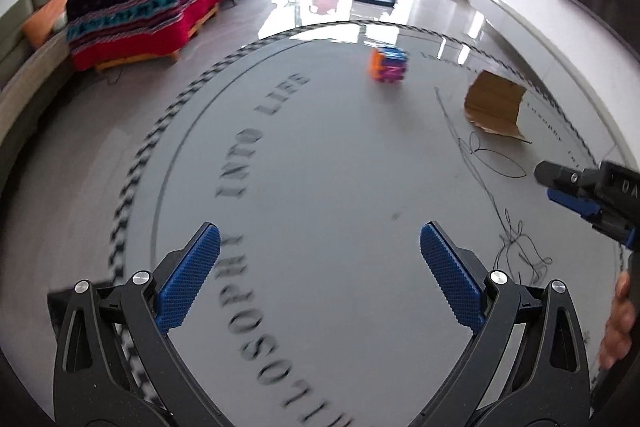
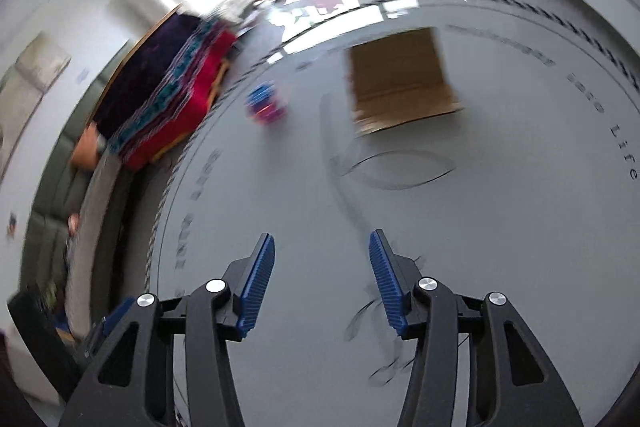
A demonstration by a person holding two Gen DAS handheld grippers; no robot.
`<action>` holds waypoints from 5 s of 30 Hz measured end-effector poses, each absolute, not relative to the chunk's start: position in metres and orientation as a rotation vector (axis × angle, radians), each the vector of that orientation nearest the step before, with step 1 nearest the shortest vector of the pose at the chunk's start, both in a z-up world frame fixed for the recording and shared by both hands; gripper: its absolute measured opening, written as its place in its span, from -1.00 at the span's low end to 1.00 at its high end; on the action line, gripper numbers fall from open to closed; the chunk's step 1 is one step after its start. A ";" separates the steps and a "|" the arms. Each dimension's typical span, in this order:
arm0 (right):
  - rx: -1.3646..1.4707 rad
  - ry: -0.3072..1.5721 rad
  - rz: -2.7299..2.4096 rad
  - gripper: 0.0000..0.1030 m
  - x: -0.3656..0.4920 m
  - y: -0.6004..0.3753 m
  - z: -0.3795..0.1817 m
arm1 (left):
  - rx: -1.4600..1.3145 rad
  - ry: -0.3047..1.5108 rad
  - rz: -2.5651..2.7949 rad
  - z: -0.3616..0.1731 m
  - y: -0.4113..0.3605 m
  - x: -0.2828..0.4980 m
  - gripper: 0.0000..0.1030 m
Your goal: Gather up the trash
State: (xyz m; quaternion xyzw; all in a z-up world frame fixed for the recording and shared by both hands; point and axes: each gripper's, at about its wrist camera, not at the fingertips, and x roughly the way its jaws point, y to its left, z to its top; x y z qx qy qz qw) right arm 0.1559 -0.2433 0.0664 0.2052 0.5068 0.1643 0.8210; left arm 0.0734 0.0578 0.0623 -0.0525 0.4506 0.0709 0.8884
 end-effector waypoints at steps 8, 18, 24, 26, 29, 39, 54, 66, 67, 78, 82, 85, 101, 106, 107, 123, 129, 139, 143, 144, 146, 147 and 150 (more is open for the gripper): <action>0.632 1.148 0.264 -0.26 0.213 -0.293 0.029 | -0.093 0.942 0.096 0.055 0.037 0.119 0.88; 0.746 1.136 0.205 -0.31 0.254 -0.299 0.010 | -0.046 0.923 0.087 0.056 0.028 0.153 0.88; 0.701 1.120 0.207 -0.67 0.274 -0.289 0.012 | -0.051 0.912 0.074 0.059 0.025 0.177 0.88; 0.684 1.081 0.234 -0.77 0.278 -0.289 0.018 | -0.060 0.910 0.071 0.060 0.026 0.186 0.88; 0.650 1.014 0.249 -0.85 0.276 -0.290 0.032 | -0.080 0.905 0.089 0.062 0.027 0.204 0.88; 0.512 0.885 0.268 -0.93 0.267 -0.294 0.068 | -0.145 0.942 0.155 0.047 0.026 0.290 0.88; 0.494 0.865 0.230 -0.93 0.254 -0.313 0.073 | -0.144 1.007 0.146 0.018 0.025 0.304 -0.21; 0.502 0.847 0.224 -0.93 0.216 -0.317 0.102 | -0.100 0.961 0.052 0.042 0.004 0.225 -0.21; 0.501 0.845 0.227 -0.93 0.212 -0.316 0.105 | -0.100 0.961 0.045 0.045 0.003 0.217 -0.21; 0.436 0.826 0.337 -0.93 0.125 -0.269 0.152 | -0.121 0.872 0.029 0.084 0.021 0.102 -0.21; 0.413 0.834 0.388 -0.93 0.098 -0.242 0.158 | -0.142 0.848 0.051 0.090 0.040 0.059 -0.21; 0.390 0.846 0.438 -0.93 0.075 -0.218 0.159 | -0.163 0.839 0.070 0.092 0.058 0.035 -0.21; 0.179 0.935 0.805 -0.93 -0.033 -0.024 0.152 | -0.311 0.786 0.340 0.075 0.195 -0.127 -0.21; 0.080 0.980 0.943 -0.93 -0.076 0.043 0.143 | -0.366 0.796 0.472 0.063 0.244 -0.186 -0.21; 0.053 0.988 0.973 -0.93 -0.089 0.059 0.140 | -0.380 0.801 0.506 0.058 0.255 -0.199 -0.21; -0.174 1.051 1.107 -0.24 -0.154 0.177 0.110 | -0.563 0.833 0.858 0.019 0.349 -0.287 0.88; -0.147 1.054 1.115 -0.24 -0.152 0.172 0.113 | -0.552 0.829 0.862 0.020 0.344 -0.290 0.88; -0.107 1.035 1.099 -0.09 -0.141 0.139 0.117 | -0.487 0.811 0.792 0.032 0.316 -0.276 0.88; -0.067 1.034 1.063 0.01 -0.129 0.114 0.120 | -0.441 0.808 0.734 0.042 0.293 -0.256 0.88; -0.053 1.033 1.053 0.03 -0.125 0.107 0.121 | -0.429 0.811 0.721 0.043 0.288 -0.251 0.88; -0.034 1.017 1.022 0.05 -0.117 0.092 0.125 | -0.401 0.814 0.688 0.048 0.276 -0.238 0.88; -0.027 0.997 0.997 0.11 -0.112 0.082 0.127 | -0.386 0.812 0.667 0.051 0.269 -0.231 0.88; 0.002 0.946 0.928 0.24 -0.099 0.053 0.134 | -0.356 0.803 0.605 0.059 0.249 -0.212 0.88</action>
